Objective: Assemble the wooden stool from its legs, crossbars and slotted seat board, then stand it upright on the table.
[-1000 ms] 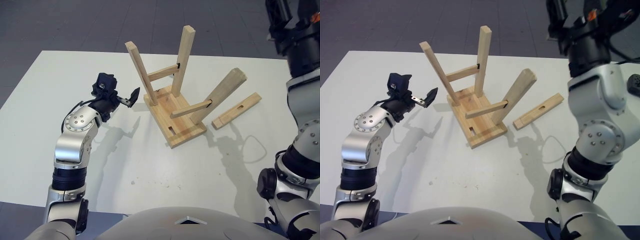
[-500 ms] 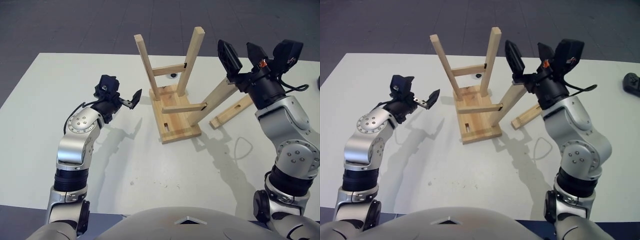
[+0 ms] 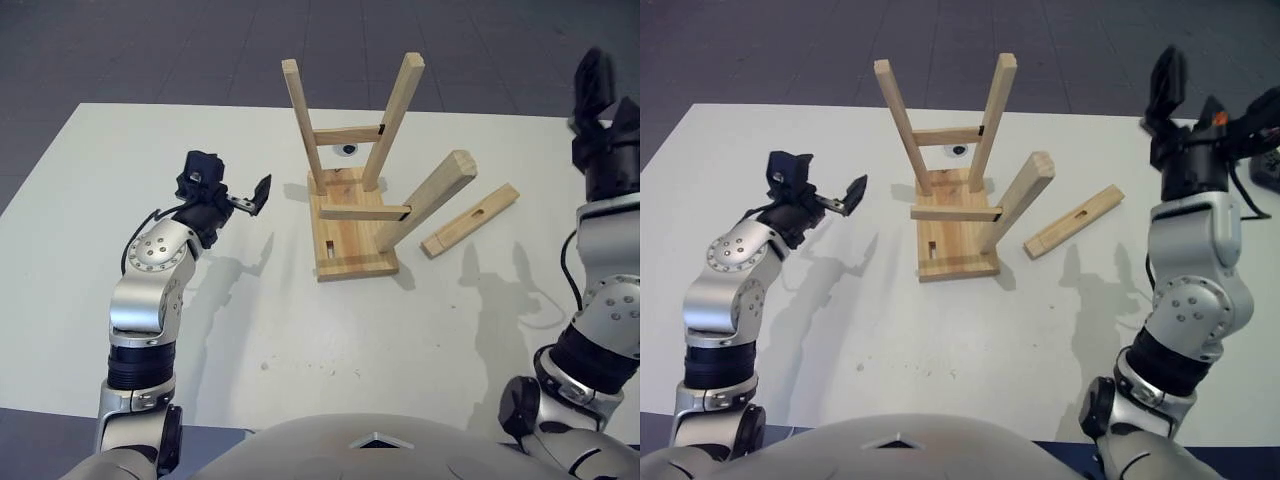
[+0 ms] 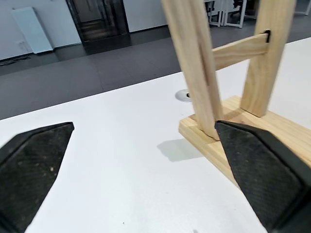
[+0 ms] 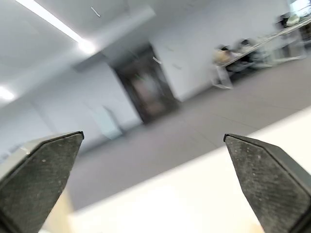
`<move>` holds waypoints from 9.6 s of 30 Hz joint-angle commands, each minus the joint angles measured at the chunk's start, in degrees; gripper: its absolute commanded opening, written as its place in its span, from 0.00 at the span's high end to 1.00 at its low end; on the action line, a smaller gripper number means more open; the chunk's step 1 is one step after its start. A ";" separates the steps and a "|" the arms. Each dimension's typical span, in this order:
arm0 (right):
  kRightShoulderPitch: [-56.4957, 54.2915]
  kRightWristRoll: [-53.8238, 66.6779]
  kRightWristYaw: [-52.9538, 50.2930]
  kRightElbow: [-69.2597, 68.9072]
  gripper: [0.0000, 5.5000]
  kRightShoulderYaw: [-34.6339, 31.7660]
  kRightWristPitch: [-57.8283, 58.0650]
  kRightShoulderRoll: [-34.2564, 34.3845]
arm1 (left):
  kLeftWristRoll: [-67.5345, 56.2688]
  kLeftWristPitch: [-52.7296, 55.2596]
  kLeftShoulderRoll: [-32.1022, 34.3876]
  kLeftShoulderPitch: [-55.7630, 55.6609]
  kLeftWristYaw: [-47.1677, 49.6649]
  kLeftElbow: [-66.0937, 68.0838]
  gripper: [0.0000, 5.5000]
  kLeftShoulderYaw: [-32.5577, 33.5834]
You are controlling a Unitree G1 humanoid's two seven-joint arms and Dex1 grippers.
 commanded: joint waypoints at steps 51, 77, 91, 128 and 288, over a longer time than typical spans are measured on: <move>-11.07 -36.53 32.64 10.44 0.62 13.20 -22.27 -4.92 | -38.48 11.64 -17.49 -18.14 15.63 -6.17 0.02 15.42; -10.50 -29.74 58.83 -1.84 0.62 22.53 -24.89 -11.28 | -69.80 11.04 -7.78 -32.56 29.59 -4.89 0.27 4.93; -8.29 -28.19 57.69 -2.77 0.62 21.95 -21.22 -10.47 | -68.17 8.67 -7.82 -30.30 27.81 -5.89 0.70 3.95; -0.03 -20.83 34.83 -12.06 0.02 18.60 14.70 -10.53 | -41.26 6.28 10.93 -0.48 14.36 -18.31 0.81 9.23; 5.81 -12.53 58.10 -8.23 0.62 28.94 -1.17 -21.99 | -19.03 -0.15 -2.73 0.64 -0.55 -6.70 0.81 -0.13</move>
